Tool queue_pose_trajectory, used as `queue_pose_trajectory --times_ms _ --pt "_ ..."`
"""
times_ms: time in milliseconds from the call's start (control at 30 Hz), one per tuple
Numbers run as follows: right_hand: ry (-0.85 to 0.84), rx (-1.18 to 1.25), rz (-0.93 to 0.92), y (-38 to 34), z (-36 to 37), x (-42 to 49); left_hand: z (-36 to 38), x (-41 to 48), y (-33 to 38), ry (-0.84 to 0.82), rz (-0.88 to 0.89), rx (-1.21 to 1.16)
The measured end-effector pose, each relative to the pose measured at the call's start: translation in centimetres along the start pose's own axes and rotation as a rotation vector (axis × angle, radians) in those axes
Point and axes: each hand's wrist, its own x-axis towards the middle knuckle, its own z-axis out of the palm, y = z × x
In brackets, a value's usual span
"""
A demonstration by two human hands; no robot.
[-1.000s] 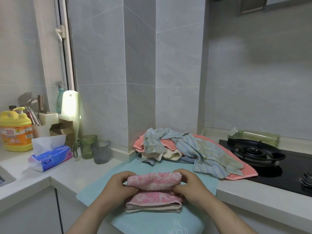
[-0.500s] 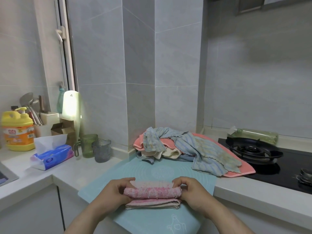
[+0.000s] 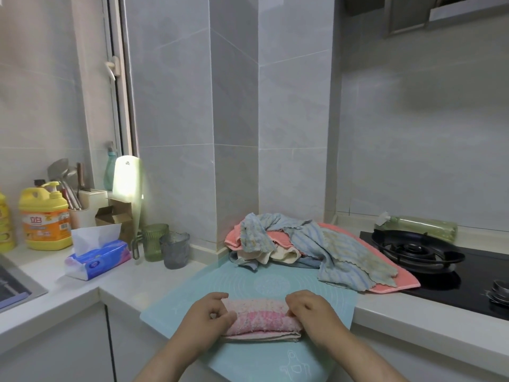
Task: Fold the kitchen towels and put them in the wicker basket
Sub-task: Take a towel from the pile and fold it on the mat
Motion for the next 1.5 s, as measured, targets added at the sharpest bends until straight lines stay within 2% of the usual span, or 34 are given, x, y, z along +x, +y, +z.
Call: queue_pose_trajectory --times_ms 100,200,300,500,600,633,700,800,933,1100,1200,1267,1333,1400,1500 --pt "0.058 -0.04 -0.01 -0.3 0.7 -0.5 0.0 0.0 0.2 -0.009 -0.04 0.008" --pt "-0.007 -0.001 0.103 -0.4 0.8 -0.7 -0.6 -0.1 0.2 -0.12 -0.177 -0.056" --pt "-0.096 -0.066 0.144 -1.1 0.4 -0.8 -1.0 -0.2 0.5 -0.182 -0.182 -0.065" --pt "-0.1 0.183 0.056 -1.8 0.0 -2.1 -0.8 -0.7 0.8 -0.052 -0.188 -0.318" --pt "0.042 0.358 0.053 -3.0 0.8 -1.9 0.4 -0.6 2.9 0.009 -0.248 -0.487" --pt "0.121 0.411 0.079 -3.5 1.2 -1.5 1.0 -0.4 3.8 0.051 -0.261 -0.475" --pt "0.256 0.41 0.143 -4.1 2.1 -0.4 2.0 0.4 4.6 0.196 -0.22 -0.3" --pt "0.272 0.204 0.142 -3.9 2.4 0.5 2.2 1.5 4.5 0.357 -0.155 -0.091" --pt "0.215 0.102 0.055 -2.2 2.4 1.6 2.4 2.9 2.4 0.292 -0.165 0.015" --pt "0.189 0.484 0.25 -1.6 3.2 3.4 2.6 3.3 1.6 0.336 -0.152 -0.036" --pt "0.182 0.432 0.379 -2.7 3.5 4.1 2.8 2.9 1.6 0.361 -0.109 -0.036" --pt "0.262 0.263 0.33 -2.8 3.9 4.3 2.9 2.9 1.5 0.377 -0.121 -0.058" --pt "0.302 0.119 0.19 -2.7 4.0 3.9 2.8 3.1 1.3 0.411 -0.177 -0.042" --pt "0.275 0.082 0.104 -2.2 4.0 3.7 2.7 3.4 1.4 0.413 -0.229 -0.017" --pt "0.268 0.099 0.084 -1.8 3.8 3.9 2.7 4.1 1.4 0.397 -0.217 -0.02"
